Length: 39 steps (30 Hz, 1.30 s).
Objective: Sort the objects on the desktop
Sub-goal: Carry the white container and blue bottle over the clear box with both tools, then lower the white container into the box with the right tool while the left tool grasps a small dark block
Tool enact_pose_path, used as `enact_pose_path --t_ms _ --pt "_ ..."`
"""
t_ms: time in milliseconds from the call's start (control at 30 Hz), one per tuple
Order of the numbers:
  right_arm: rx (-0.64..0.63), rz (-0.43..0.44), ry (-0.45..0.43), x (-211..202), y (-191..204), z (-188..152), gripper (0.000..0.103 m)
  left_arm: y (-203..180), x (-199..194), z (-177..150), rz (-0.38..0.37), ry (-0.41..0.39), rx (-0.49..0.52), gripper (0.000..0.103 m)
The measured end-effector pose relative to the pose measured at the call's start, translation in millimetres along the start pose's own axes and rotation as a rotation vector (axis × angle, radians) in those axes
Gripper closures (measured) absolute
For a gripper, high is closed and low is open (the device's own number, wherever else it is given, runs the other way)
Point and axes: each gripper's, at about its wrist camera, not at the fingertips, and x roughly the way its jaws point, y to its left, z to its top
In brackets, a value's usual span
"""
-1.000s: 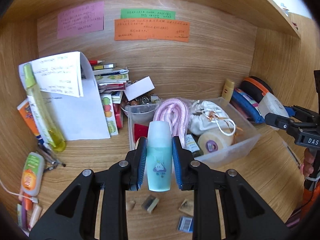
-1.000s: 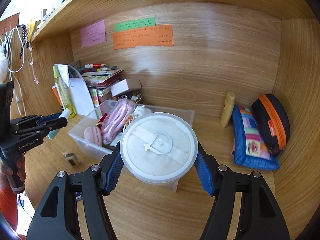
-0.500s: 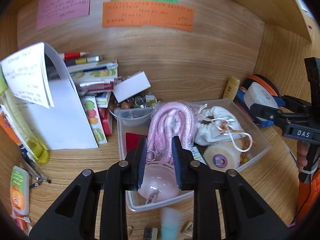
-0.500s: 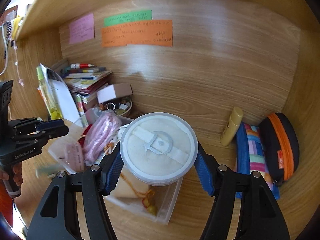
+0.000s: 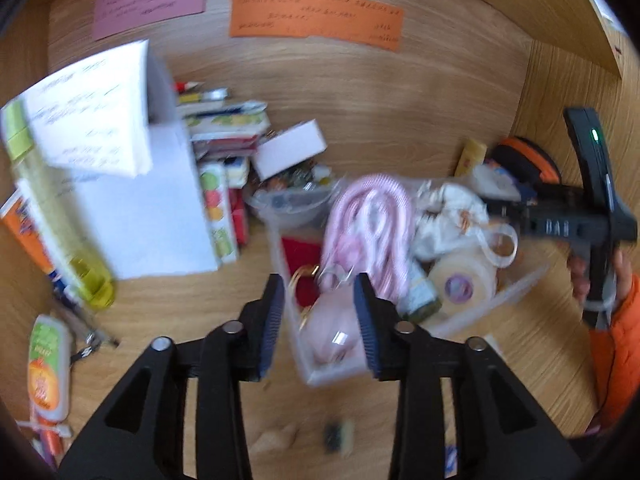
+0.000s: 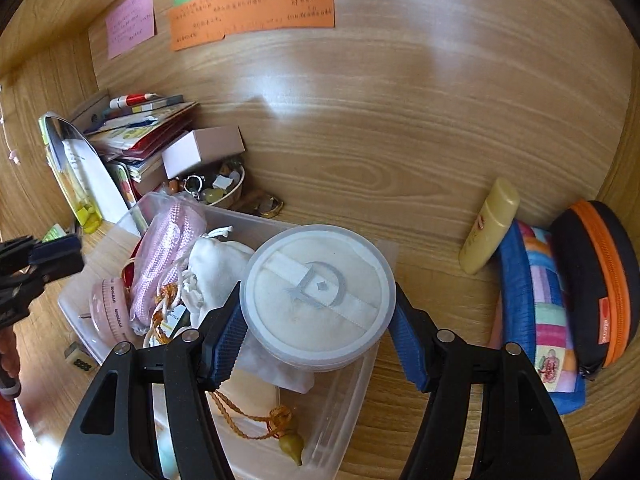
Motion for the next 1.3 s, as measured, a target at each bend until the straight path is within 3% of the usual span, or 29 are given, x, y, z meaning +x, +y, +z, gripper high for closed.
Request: enact_pose_path --t_ms 100,167,433,700,900,1167,1300 --pt "-0.006 -0.004 0.01 5.8 0.7 2.5 0.041 5.5 -7.8 -18.9 0.004 0.02 -0.004 0.06" --pt "-0.007 0.004 0.019 10.8 1.8 4.1 0.041 8.3 -15.1 -29.1 -0.026 0.028 -0.03 0.051" --pt "-0.017 0.007 0.05 25.1 10.1 8.1 0.041 -15.5 -13.2 -55.9 -0.048 0.083 0.053 0.051" --pt "-0.052 -0.058 0.062 29.1 17.9 8.3 0.041 -17.4 8.3 -67.1 -0.074 0.15 0.058 0.052" --pt "-0.059 -0.075 0.065 28.0 18.5 7.8 0.04 -16.9 15.8 -69.8 -0.079 0.177 0.051 0.063" --pt "-0.064 -0.102 0.06 26.4 20.1 7.0 0.037 -17.7 19.0 -72.7 -0.086 0.196 0.045 0.086" --pt "-0.066 -0.108 0.065 24.2 20.5 7.5 0.037 -15.0 15.4 -74.7 -0.064 0.184 0.019 0.088"
